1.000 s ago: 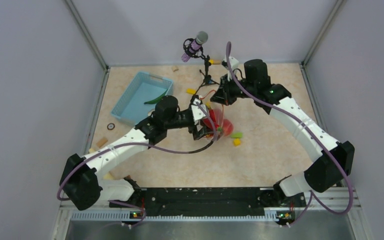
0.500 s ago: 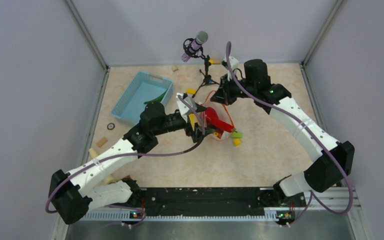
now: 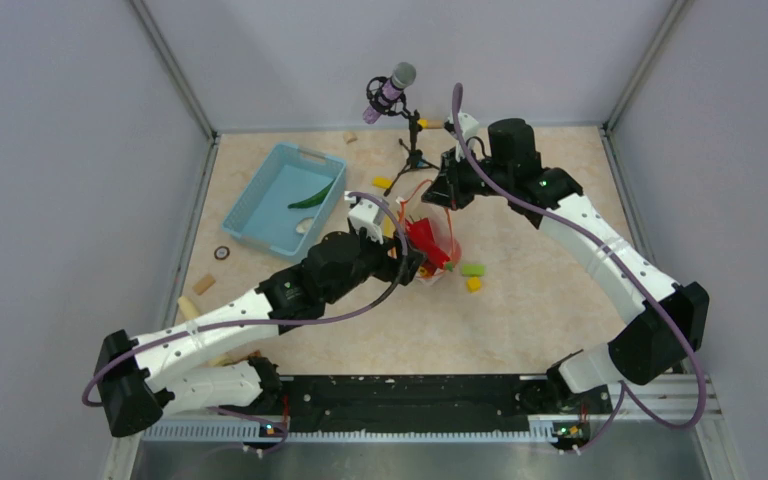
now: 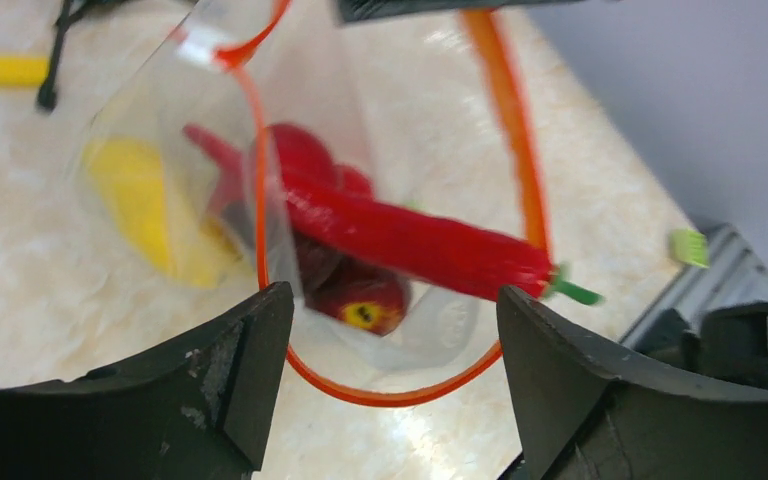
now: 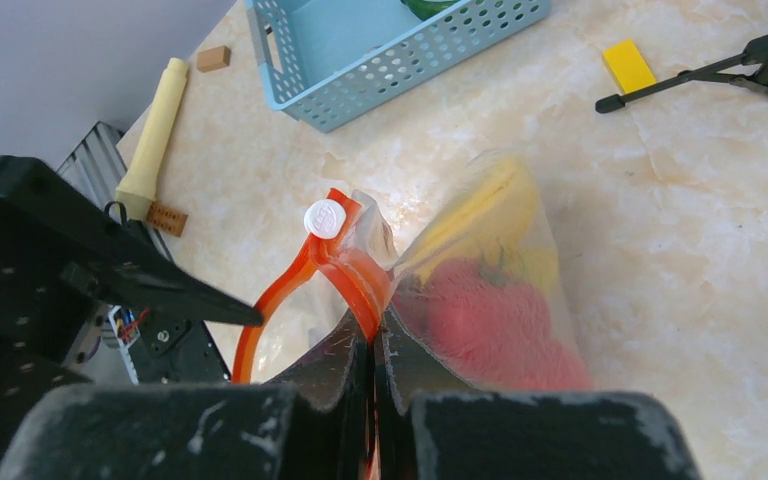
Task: Place the food in the zip-top bag and seal the zipper
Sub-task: Adjust the zipper food storage bag at the center of the board.
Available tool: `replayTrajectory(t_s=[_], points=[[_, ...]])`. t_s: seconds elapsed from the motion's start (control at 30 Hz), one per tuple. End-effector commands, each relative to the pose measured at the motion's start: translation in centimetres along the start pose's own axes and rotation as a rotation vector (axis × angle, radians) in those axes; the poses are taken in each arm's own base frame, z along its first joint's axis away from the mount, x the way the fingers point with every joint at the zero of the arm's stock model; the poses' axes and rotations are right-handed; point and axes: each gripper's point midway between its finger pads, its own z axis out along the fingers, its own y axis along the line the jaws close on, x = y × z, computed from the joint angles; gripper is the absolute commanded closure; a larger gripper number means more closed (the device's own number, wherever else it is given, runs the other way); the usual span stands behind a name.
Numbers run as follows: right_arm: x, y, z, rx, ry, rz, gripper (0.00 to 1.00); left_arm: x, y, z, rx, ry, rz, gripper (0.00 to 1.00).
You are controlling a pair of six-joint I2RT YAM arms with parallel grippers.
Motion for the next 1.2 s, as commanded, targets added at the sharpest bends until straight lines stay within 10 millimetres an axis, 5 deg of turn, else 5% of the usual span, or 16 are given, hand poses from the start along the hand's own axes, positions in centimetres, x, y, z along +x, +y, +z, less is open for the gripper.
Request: replayTrajectory(t_s=[0.0,0.2,0.27,0.8,1.17], points=[[-2.7,0.6,-0.8,-0.010,-0.079,-0.038,1.00,0.9,4.4,0.3,-0.286,0.001,-0.054,0.24],[-2.7,0.6,-0.9,-0.006,-0.079,-0.040,1.00,2.6,4.1,2.2,-0.268,0.053,-0.055,0.76],[-2.7,0.6,-0.9,-0.004,-0.080,-0.044,1.00,2.8,4.2,2.2,-0.286,0.075,-0.056,0.81],[-2.6,0.5,-0.8,-0.004,-0.076,-0.044,1.00,0.4,5.1,-2.0,-0.321,-0.008,-0.084,0.68],[-2.6,0.6,-0.7,-0.015,-0.072,-0.043,1.00,1.8,4.1,1.8,-0.292,0.046,-0.068,0.65]])
